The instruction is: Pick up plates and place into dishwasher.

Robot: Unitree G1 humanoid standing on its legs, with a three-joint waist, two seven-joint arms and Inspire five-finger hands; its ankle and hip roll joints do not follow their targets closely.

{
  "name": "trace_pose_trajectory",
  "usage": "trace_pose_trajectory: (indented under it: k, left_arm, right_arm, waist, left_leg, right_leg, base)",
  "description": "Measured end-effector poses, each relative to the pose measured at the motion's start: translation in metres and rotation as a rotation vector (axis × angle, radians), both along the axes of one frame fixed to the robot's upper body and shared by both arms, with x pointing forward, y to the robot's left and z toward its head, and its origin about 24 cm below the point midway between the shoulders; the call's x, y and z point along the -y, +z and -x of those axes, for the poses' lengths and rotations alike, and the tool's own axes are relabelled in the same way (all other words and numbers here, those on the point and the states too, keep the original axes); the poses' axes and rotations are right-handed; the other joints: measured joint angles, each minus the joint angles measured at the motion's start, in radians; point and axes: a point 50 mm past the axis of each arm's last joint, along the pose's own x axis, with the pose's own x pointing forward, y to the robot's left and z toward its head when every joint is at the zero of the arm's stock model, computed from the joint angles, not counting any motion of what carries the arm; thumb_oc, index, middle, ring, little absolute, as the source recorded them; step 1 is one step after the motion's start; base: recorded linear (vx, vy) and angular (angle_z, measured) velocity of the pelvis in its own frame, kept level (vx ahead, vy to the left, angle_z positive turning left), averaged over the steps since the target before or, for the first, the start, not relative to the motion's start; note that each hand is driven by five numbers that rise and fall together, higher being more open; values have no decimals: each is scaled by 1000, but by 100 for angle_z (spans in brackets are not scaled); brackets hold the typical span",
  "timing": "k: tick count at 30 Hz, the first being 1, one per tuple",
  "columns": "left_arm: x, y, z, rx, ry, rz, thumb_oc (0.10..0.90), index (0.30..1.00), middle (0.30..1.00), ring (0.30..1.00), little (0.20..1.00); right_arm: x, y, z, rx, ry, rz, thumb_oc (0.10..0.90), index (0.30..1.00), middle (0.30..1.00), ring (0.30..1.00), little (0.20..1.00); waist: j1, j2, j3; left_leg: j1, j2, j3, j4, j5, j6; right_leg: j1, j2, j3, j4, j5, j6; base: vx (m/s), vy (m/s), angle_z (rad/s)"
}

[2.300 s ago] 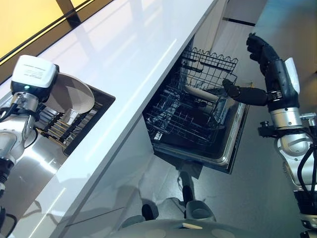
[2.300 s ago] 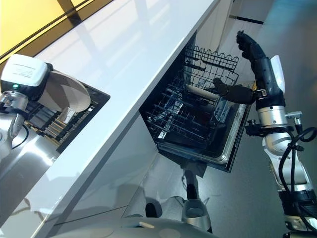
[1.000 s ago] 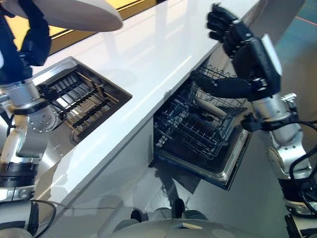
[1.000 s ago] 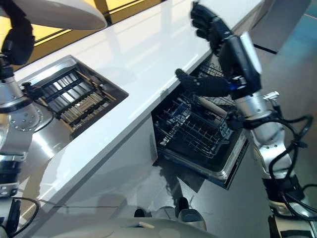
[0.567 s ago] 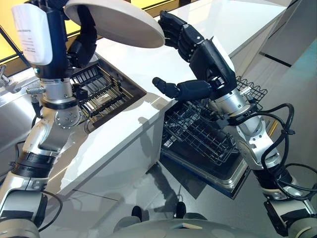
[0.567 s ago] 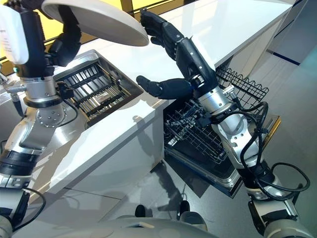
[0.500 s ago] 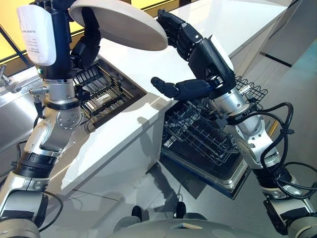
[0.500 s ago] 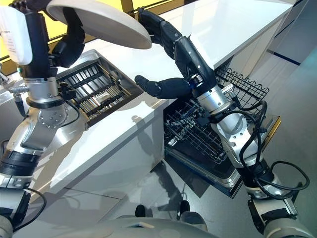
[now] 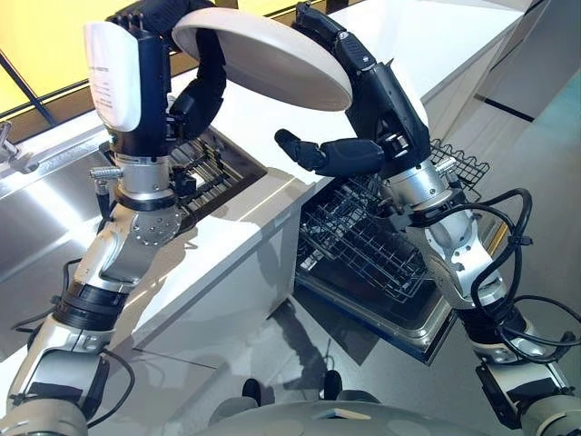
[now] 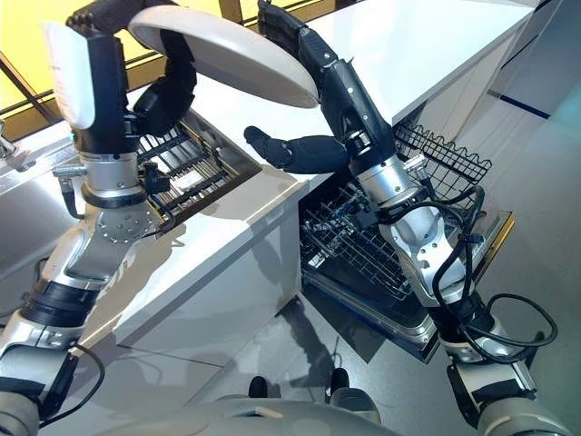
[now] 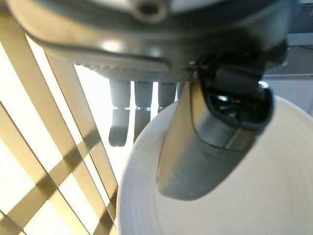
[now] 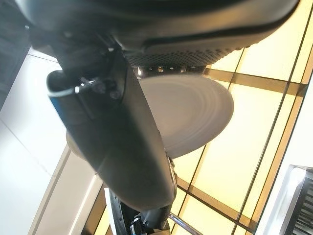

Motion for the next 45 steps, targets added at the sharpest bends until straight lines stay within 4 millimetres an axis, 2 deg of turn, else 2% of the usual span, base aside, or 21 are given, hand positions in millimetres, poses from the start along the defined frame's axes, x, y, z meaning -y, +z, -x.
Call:
trace_pose_trajectory:
  k: [1, 10, 18, 19, 20, 21, 25, 27, 30, 32, 34, 36, 37, 38, 41, 45]
  left_arm:
    - [1, 0, 0, -1, -3, -2, 100, 300, 300, 300, 200]
    - [16, -5, 2, -36, -74, -52, 100, 300, 300, 300, 200]
    - [18, -6, 3, -21, -78, -50, 100, 300, 300, 300, 200]
    - [19, -6, 4, -12, -81, -47, 138, 333, 333, 333, 238]
    - [19, -6, 4, 2, -84, -44, 707, 820, 820, 820, 807]
    - [19, -6, 5, 20, -80, -43, 800, 900, 900, 900, 900]
    - [19, -3, 10, 85, -95, -27, 800, 900, 900, 900, 900]
    - [22, 1, 16, 128, -129, -18, 800, 900, 900, 900, 900]
    - [24, 15, 30, 215, -166, -21, 800, 900, 900, 900, 900]
    - [17, 26, 36, 269, -153, -20, 800, 900, 900, 900, 900]
    - [2, 35, 38, 287, -101, 5, 800, 900, 900, 900, 900]
    - [-11, 36, 38, 268, -52, 30, 800, 900, 900, 900, 900]
    - [-25, 31, 39, 238, 1, 46, 800, 900, 900, 900, 900]
    - [-31, 27, 38, 216, 25, 57, 800, 900, 900, 900, 900]
    - [-54, 5, 37, 101, 120, 94, 800, 900, 900, 900, 900]
    - [-69, -15, 42, 0, 169, 132, 800, 900, 900, 900, 900]
  right_arm:
    - [0, 0, 0, -2, -7, -9, 100, 300, 300, 300, 200]
    - [3, 1, -2, -9, -80, -100, 100, 300, 300, 300, 200]
    - [4, 2, -2, 18, -117, -108, 100, 300, 300, 300, 200]
    - [5, 2, -2, 30, -120, -109, 100, 300, 300, 300, 200]
    - [5, 3, -1, 41, -129, -118, 100, 300, 300, 300, 200]
    - [5, 4, 0, 55, -129, -119, 100, 300, 300, 300, 200]
    - [7, 7, 3, 126, -177, -126, 100, 300, 300, 300, 200]
    - [13, 8, 2, 148, -266, -157, 100, 300, 300, 300, 200]
    - [40, 10, -3, 220, -504, -205, 100, 300, 300, 300, 200]
    - [69, 10, -2, 250, -686, -283, 100, 300, 300, 300, 200]
    - [104, 5, 6, 260, -879, -368, 100, 300, 300, 300, 200]
    - [122, -3, 11, 248, -980, -395, 100, 300, 300, 300, 200]
    - [137, -14, 15, 219, -1060, -379, 100, 300, 300, 300, 200]
    - [143, -20, 17, 196, -1094, -372, 100, 300, 300, 300, 200]
    - [170, -57, 26, 35, -1233, -327, 100, 300, 300, 300, 200]
    - [185, -107, 36, -217, -1287, -226, 100, 300, 300, 300, 200]
  waist:
    - [0, 0, 0]
    - [5, 5, -3]
    - [-3, 6, -3]
    - [-3, 6, -3]
    - [-4, 6, -3]
    - [-4, 6, -3]
    - [-4, 6, -3]
    - [-3, 6, -3]
    - [0, 6, -3]
    - [1, 7, -4]
    - [0, 14, -8]
    - [-4, 23, -13]
    - [-8, 33, -19]
    - [-9, 38, -23]
    - [-24, 61, -36]
    - [-32, 66, -39]
  left_leg:
    - [0, 0, 0, 0, 0, 0]
    - [0, 0, -3, 0, 0, 0]
    - [0, 0, -3, 0, 1, 0]
    - [0, 0, -4, 0, 1, 0]
    - [0, 0, -4, 0, 1, 0]
    - [0, 0, -4, 0, 1, 0]
    - [-1, 0, -4, 0, 1, 0]
    - [-1, -1, -4, 0, 1, 0]
    - [-3, -1, -4, 0, 1, 1]
    - [-3, -1, -4, -1, 0, 1]
    - [-3, -1, -1, 0, -1, 0]
    - [-3, -1, 1, 0, -2, 1]
    - [-2, -1, 6, -1, -5, 1]
    - [-1, -1, 7, 0, -5, 1]
    - [0, 0, 8, -4, -7, 1]
    - [-2, 1, 12, -5, -8, 1]
  right_leg:
    - [0, 0, 0, 0, 0, 0]
    - [2, -1, -3, 0, 0, 0]
    - [1, 0, -3, 0, 0, 0]
    - [1, 0, -3, 0, 0, 0]
    - [1, -1, -3, 0, 0, 0]
    - [1, -1, -3, 0, 0, 0]
    - [1, -1, -3, 0, 0, 0]
    - [1, -1, -3, 0, 0, 0]
    - [0, -1, -1, 0, 0, 0]
    - [0, -1, 2, 0, -2, -1]
    - [-2, 0, 6, 0, -2, -1]
    - [-4, 0, 13, 0, -2, -1]
    - [-5, 0, 19, 0, -2, -1]
    - [-5, 1, 22, 0, -2, -1]
    - [-5, 2, 22, -1, -3, 0]
    - [-10, 3, 26, -1, -6, 5]
  base:
    - [0, 0, 0]
    - [0, 0, 0]
    - [0, 0, 0]
    - [0, 0, 0]
    - [0, 0, 0]
    - [0, 0, 0]
    - [0, 0, 0]
    - [28, 4, 1]
    - [17, 2, 0]
    - [24, 3, 0]
    - [5, 2, -2]
    - [21, 4, -9]
    - [-32, 5, -12]
    - [4, 9, -10]
    - [11, 9, -2]
    - [-6, 3, -3]
